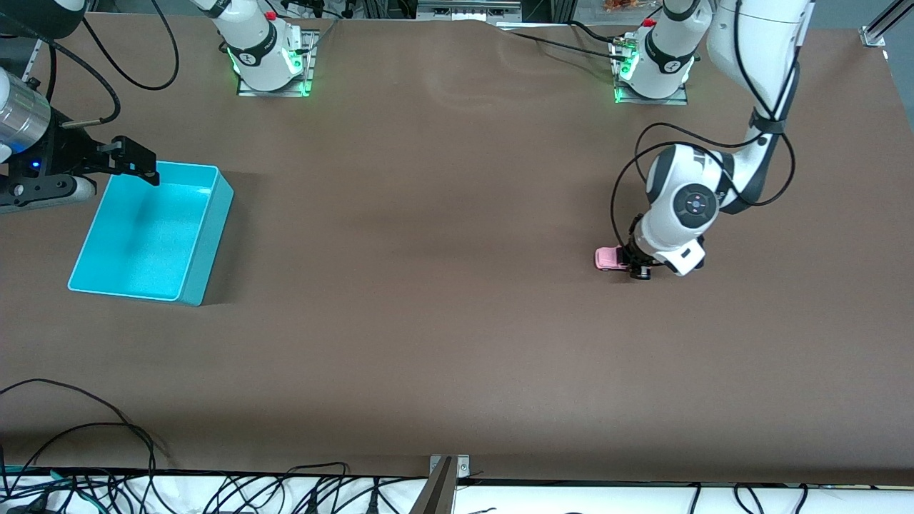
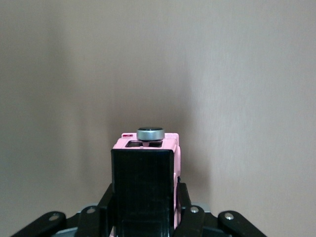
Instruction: Wind and store pink jeep toy
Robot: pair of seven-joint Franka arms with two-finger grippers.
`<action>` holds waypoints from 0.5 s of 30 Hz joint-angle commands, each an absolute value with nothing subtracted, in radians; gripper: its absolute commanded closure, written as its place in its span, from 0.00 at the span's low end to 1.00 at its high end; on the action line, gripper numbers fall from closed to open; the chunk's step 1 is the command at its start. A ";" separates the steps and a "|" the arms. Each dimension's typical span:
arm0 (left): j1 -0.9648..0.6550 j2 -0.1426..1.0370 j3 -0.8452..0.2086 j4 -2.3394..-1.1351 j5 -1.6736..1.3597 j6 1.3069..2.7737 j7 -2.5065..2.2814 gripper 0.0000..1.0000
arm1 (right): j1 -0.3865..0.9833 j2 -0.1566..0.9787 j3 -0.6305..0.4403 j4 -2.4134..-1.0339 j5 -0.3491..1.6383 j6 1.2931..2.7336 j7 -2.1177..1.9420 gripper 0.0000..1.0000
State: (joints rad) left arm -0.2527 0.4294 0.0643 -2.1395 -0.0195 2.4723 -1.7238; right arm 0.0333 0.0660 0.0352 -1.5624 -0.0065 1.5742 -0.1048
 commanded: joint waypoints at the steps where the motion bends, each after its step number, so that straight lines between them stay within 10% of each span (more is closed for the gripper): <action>1: -0.177 0.474 0.069 -2.129 -0.015 2.503 -1.628 1.00 | 0.035 0.069 0.035 -1.540 -0.014 1.560 -0.106 0.00; 15: 0.052 0.511 0.067 -2.125 0.164 2.582 -1.534 1.00 | 0.035 0.069 0.035 -1.540 -0.014 1.559 -0.109 0.00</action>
State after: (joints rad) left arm -0.0003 0.4351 0.0701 -2.1402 0.1143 2.5067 -1.5729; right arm 0.0334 0.0660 0.0352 -1.5617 -0.0065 1.5742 -0.1048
